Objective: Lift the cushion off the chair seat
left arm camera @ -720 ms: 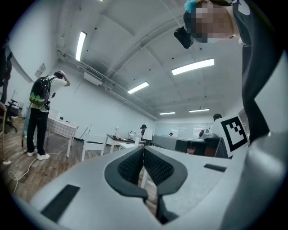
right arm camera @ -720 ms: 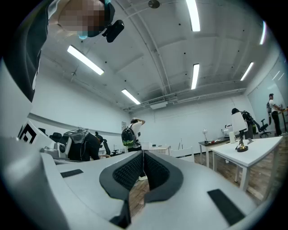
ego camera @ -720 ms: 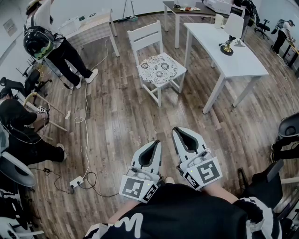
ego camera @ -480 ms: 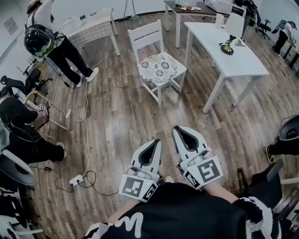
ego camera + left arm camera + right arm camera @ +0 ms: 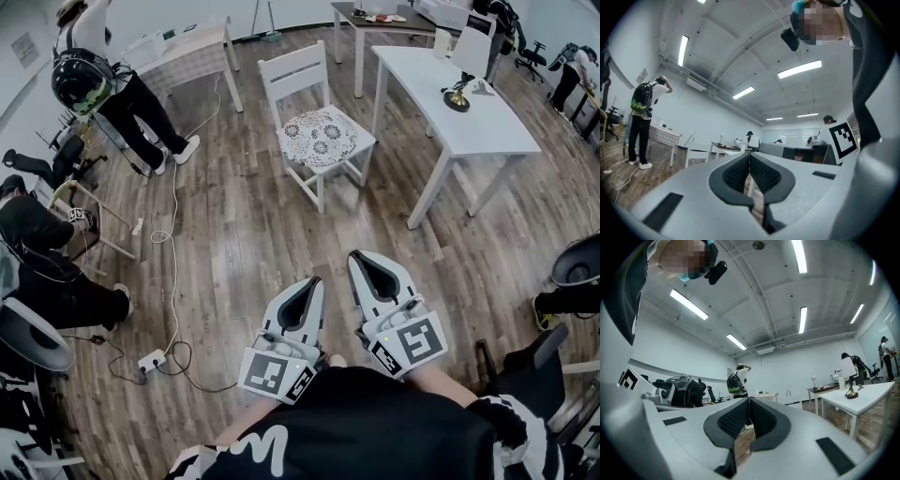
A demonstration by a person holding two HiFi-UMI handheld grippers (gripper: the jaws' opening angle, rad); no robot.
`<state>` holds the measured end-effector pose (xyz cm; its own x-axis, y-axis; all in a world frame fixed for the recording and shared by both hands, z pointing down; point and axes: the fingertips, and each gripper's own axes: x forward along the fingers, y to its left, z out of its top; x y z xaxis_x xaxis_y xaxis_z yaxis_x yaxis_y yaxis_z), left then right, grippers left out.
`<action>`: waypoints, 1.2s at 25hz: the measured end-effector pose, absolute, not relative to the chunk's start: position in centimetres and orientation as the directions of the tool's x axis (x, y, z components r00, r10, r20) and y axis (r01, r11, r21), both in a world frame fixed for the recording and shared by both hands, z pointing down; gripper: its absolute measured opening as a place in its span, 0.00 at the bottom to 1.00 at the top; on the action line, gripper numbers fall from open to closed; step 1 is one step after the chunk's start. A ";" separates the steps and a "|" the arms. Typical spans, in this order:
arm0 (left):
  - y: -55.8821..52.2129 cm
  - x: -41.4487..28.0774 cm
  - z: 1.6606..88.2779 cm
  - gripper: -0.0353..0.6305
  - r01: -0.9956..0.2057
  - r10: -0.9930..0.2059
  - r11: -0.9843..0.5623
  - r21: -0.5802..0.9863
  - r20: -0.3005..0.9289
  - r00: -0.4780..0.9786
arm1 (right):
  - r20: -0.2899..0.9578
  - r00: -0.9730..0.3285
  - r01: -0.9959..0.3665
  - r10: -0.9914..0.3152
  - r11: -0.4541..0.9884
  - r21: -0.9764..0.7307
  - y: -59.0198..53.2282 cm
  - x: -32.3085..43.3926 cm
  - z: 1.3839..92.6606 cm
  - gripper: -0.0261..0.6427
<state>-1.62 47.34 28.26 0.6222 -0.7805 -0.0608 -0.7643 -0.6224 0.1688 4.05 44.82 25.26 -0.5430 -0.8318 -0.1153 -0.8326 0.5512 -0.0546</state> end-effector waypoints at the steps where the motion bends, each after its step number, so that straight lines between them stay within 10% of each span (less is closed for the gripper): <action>1: 47.3 -1.5 28.2 0.06 -0.763 -0.780 -0.623 0.170 -0.060 0.623 | -0.115 -0.541 -0.834 -0.833 0.550 -0.054 44.8 4.1 25.2 0.08; 30: 37.1 -3.4 29.4 0.06 -0.724 -0.741 -0.664 0.188 -0.032 0.671 | -0.070 -0.487 -0.862 -0.871 0.492 -0.120 34.5 2.1 27.3 0.08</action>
<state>-3.42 37.06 29.42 0.6707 -0.7410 -0.0324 -0.7242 -0.6636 0.1875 2.07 34.52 27.32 -0.4870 -0.8705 -0.0704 -0.8622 0.4921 -0.1203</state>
